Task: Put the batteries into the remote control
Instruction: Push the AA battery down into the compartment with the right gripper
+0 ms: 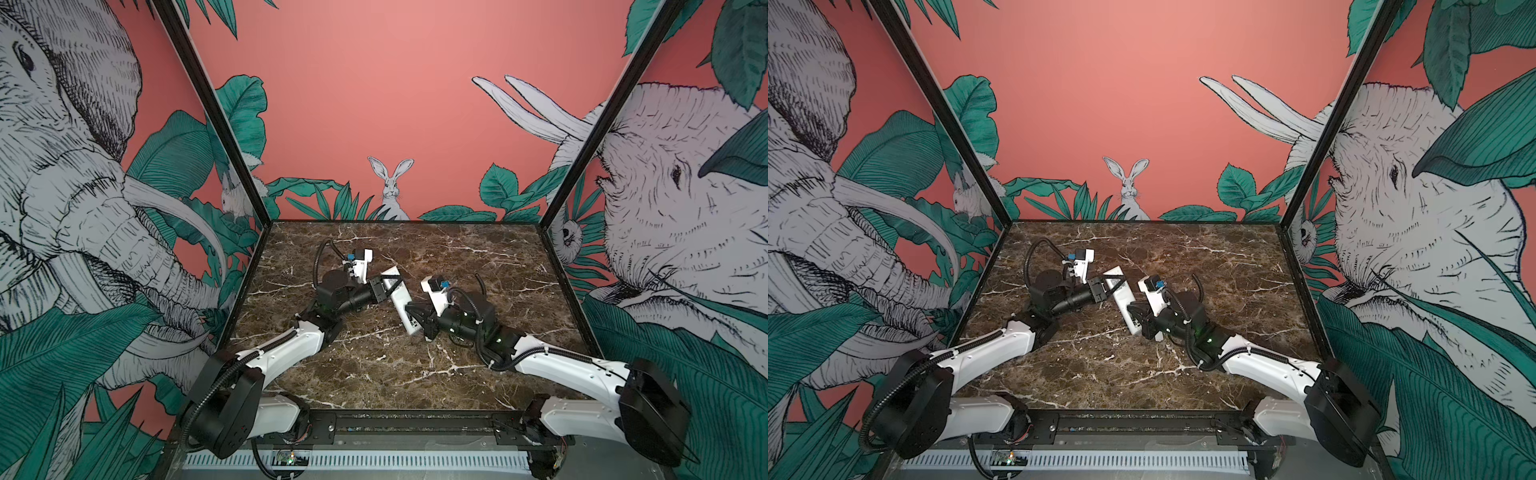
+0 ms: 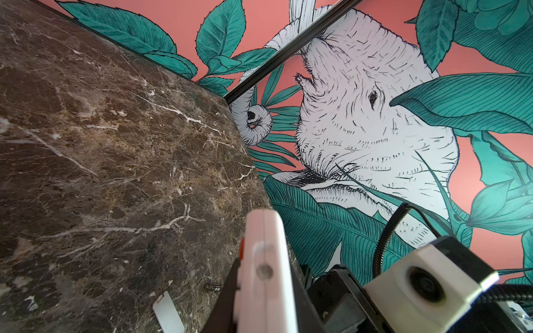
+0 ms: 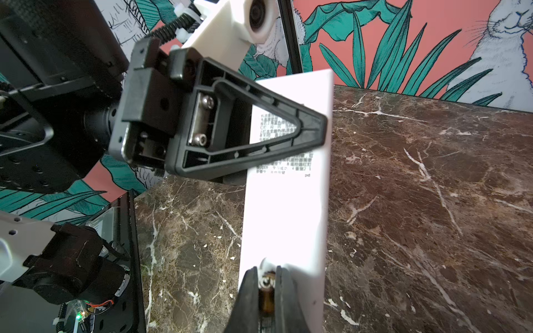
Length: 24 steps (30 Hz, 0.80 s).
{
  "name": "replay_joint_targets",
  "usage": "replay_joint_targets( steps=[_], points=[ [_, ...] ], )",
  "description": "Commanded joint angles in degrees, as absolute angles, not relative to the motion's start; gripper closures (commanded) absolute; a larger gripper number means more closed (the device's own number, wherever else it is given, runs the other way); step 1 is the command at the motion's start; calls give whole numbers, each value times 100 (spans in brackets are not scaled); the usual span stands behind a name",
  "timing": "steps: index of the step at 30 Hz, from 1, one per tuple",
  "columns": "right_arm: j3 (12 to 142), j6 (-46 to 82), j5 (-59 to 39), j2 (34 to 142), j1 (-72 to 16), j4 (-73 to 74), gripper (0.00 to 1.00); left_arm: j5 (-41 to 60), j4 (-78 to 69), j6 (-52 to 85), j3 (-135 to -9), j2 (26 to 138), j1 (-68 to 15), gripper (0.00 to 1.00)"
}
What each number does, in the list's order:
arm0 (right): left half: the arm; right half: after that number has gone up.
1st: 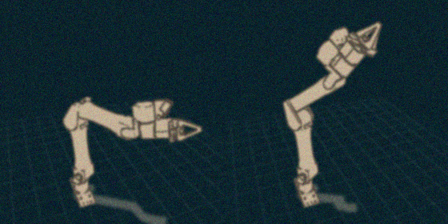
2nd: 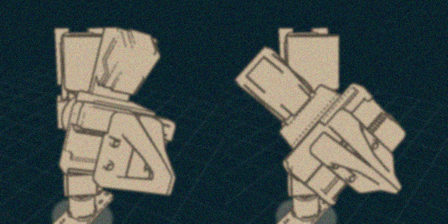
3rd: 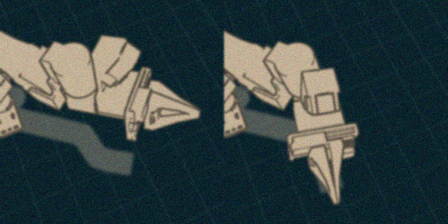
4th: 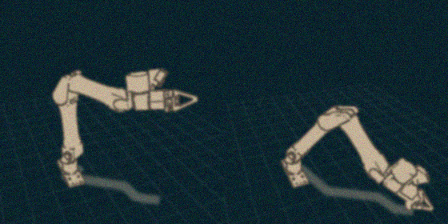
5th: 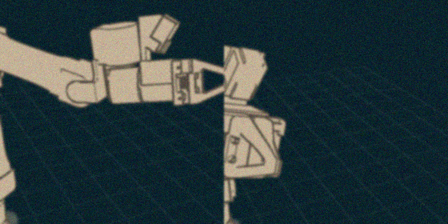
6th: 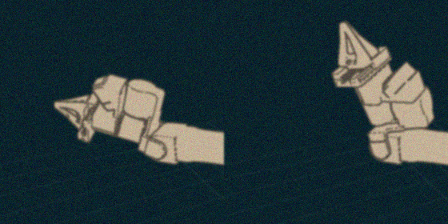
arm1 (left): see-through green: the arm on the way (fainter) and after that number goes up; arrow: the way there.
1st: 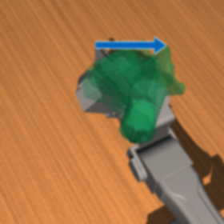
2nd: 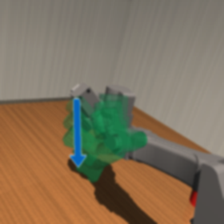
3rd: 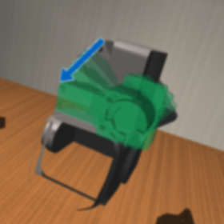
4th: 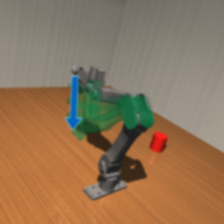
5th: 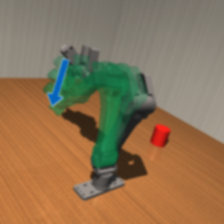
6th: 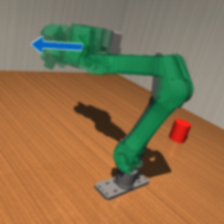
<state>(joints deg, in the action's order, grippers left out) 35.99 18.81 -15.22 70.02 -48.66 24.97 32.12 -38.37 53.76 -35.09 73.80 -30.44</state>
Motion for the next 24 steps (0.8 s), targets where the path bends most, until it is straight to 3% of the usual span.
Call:
replay_joint_targets(
  steps=[1,24],
  points=[
    [3518,1885,-1539,6987,-4905,2707,100,3255,-4262,5467,-3446,7164,-3054,100],
    [3555,1828,-1510,7003,-4966,2485,98,3208,-4342,5467,-3363,7026,-3054,100]
  ],
)
